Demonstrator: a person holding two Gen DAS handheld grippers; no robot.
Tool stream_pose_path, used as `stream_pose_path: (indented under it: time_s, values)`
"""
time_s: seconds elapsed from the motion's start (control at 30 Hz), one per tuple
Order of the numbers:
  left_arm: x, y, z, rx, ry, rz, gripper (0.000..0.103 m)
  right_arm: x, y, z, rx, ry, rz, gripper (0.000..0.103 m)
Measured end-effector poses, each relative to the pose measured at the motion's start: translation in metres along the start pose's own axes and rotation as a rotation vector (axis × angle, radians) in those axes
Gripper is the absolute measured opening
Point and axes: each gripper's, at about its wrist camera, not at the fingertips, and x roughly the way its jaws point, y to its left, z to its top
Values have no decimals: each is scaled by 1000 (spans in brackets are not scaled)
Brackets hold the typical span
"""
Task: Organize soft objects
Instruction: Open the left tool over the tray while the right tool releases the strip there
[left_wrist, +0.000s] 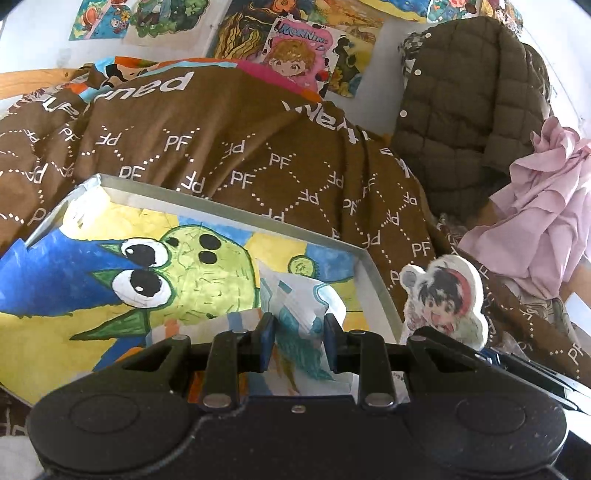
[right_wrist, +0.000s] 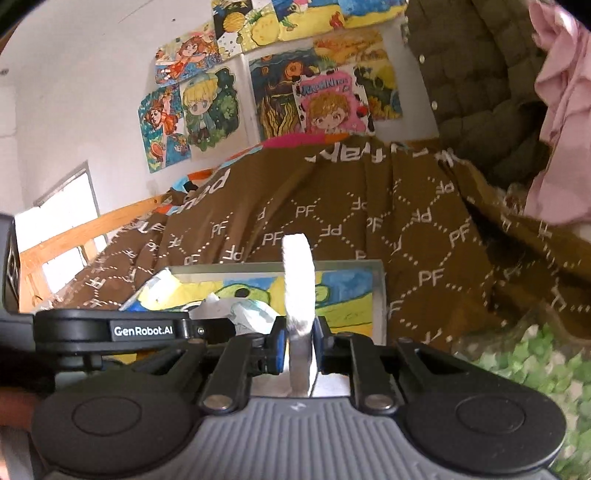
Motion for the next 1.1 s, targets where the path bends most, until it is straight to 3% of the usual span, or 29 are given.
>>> stream_pose_path:
  time_s: [0.1, 0.37, 0.57, 0.67, 0.83, 1.1]
  values:
    - [-4, 4, 0, -13, 3, 1, 31, -1, 1, 0, -1, -5, 17, 31]
    - [-11, 3, -4, 14, 3, 14, 31, -3, -2, 3, 24, 8, 42, 40]
    - [-16, 1, -6, 21, -2, 15, 32, -8, -3, 5, 20, -3, 32, 59]
    - [-22, 1, -6, 14, -10, 10, 39, -13, -5, 10, 26, -13, 24, 67]
    - [-36, -3, -6, 19, -35, 4, 58, -28, -11, 20, 54, -50, 8, 82]
    - [-77, -9, -5, 23, -124, 17, 78, -60, -15, 37, 79, -108, 2, 92]
